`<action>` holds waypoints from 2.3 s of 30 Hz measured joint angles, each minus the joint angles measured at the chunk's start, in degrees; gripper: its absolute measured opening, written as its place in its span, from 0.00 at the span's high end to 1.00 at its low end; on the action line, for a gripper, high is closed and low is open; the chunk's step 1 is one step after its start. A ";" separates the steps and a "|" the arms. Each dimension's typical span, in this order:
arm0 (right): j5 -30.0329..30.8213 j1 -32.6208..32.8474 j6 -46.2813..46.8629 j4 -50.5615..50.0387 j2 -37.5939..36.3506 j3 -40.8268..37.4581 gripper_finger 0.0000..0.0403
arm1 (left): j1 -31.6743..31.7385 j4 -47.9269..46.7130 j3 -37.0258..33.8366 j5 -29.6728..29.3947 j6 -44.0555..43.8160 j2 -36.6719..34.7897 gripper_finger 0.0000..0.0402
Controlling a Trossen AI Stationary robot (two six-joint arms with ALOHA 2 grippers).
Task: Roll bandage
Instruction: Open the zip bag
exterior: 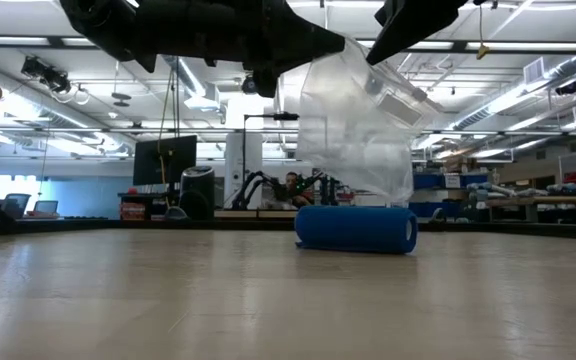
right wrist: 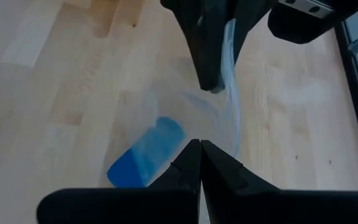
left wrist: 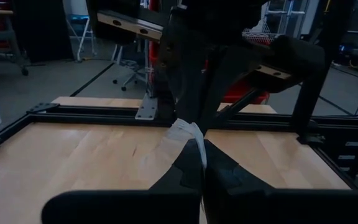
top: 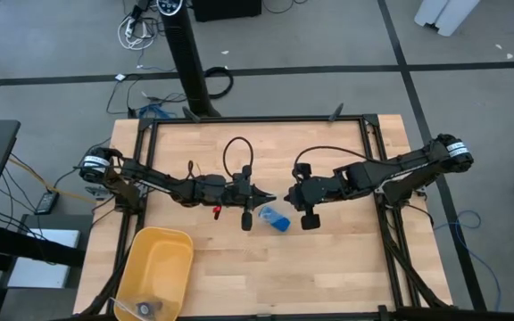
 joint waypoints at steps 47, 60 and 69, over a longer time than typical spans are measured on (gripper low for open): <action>12.42 4.15 -0.13 -0.86 -2.69 -0.02 0.99 | 0.00 -0.72 0.02 0.61 -0.20 0.00 1.00; 14.71 6.32 0.90 -1.09 -2.67 -0.02 0.99 | 0.00 -0.76 0.02 0.00 -1.33 0.00 1.00; 17.38 6.78 0.98 -1.08 -2.64 -0.02 0.99 | 0.00 -0.79 0.02 -0.04 -1.33 0.00 1.00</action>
